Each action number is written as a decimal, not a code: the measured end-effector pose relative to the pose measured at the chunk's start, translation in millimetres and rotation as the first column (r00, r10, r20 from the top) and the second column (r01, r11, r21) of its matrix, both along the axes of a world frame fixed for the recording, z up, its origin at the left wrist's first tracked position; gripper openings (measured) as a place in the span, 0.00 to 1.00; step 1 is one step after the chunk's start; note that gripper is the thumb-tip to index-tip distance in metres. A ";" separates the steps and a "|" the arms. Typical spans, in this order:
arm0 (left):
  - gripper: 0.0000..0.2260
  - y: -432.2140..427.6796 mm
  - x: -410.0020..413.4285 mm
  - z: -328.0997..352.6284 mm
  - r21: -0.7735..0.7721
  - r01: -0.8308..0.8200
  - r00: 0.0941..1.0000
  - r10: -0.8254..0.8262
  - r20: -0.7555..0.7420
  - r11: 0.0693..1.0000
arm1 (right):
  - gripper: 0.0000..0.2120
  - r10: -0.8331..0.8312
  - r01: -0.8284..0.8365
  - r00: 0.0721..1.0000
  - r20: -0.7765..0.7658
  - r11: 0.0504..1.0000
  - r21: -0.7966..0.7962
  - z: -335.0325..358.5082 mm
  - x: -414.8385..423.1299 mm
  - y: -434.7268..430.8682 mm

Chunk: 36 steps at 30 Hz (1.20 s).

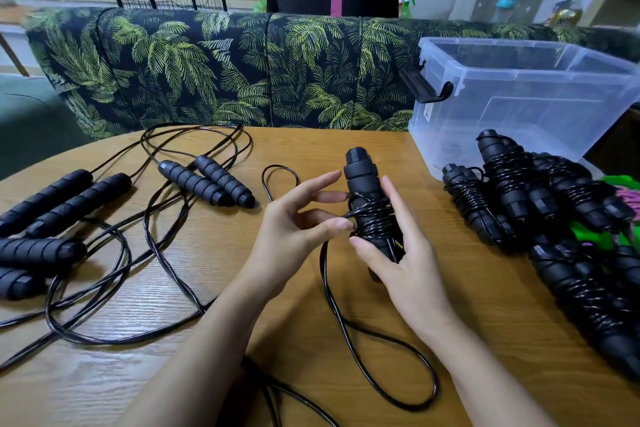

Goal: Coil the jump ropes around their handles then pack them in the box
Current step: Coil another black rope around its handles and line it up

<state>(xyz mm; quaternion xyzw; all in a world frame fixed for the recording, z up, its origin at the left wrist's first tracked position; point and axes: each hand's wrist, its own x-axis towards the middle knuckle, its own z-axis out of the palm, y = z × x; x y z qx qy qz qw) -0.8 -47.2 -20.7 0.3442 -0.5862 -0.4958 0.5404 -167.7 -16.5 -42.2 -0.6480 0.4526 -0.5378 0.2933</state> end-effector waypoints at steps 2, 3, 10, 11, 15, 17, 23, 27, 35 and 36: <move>0.24 -0.8 0.9 -0.5 -0.017 -0.036 0.999 0.036 -0.004 0.999 | 0.35 0.035 -0.034 0.999 0.031 0.999 -0.010 3.1 1.3 2.2; 0.24 -1.4 1.7 -0.7 -0.016 -0.048 0.999 0.048 -0.011 0.999 | 0.34 0.046 -0.046 0.998 0.035 0.999 -0.018 4.6 1.8 3.0; 0.25 -2.9 0.2 -5.1 0.143 0.065 0.996 -0.055 -0.074 0.988 | 0.32 0.126 -0.128 0.986 0.110 0.992 0.014 9.7 0.8 7.6; 0.25 -3.0 -0.1 -5.6 0.181 0.105 0.991 -0.087 -0.100 0.978 | 0.32 0.143 -0.147 0.982 0.126 0.989 0.026 11.0 0.9 8.6; 0.26 -0.9 0.4 -2.1 0.258 0.261 0.955 -0.209 -0.212 0.930 | 0.31 0.196 -0.206 0.967 0.164 0.978 0.045 10.4 2.2 9.0; 0.24 -0.2 0.0 -0.9 0.264 0.260 0.955 -0.207 -0.213 0.929 | 0.32 0.196 -0.207 0.969 0.152 0.977 0.056 5.7 0.9 5.6; 0.26 -1.5 -3.8 -7.2 0.276 0.118 0.983 -0.072 -0.171 0.954 | 0.32 0.047 -0.050 0.997 -0.061 0.997 -0.054 1.1 4.0 3.5; 0.27 0.4 -8.5 -10.5 0.240 0.035 0.996 -0.014 -0.086 0.970 | 0.40 -0.040 0.005 0.955 -0.295 0.993 -0.121 -5.4 7.8 1.5; 0.22 0.2 -4.9 -7.5 0.210 -0.002 0.999 0.012 -0.049 0.978 | 0.39 -0.032 0.006 0.974 -0.222 0.993 -0.119 -7.2 2.7 -4.2; 0.22 0.6 -5.8 -8.1 0.210 -0.011 0.999 0.019 -0.034 0.978 | 0.41 -0.058 0.026 0.961 -0.271 0.992 -0.120 -7.6 2.6 -3.5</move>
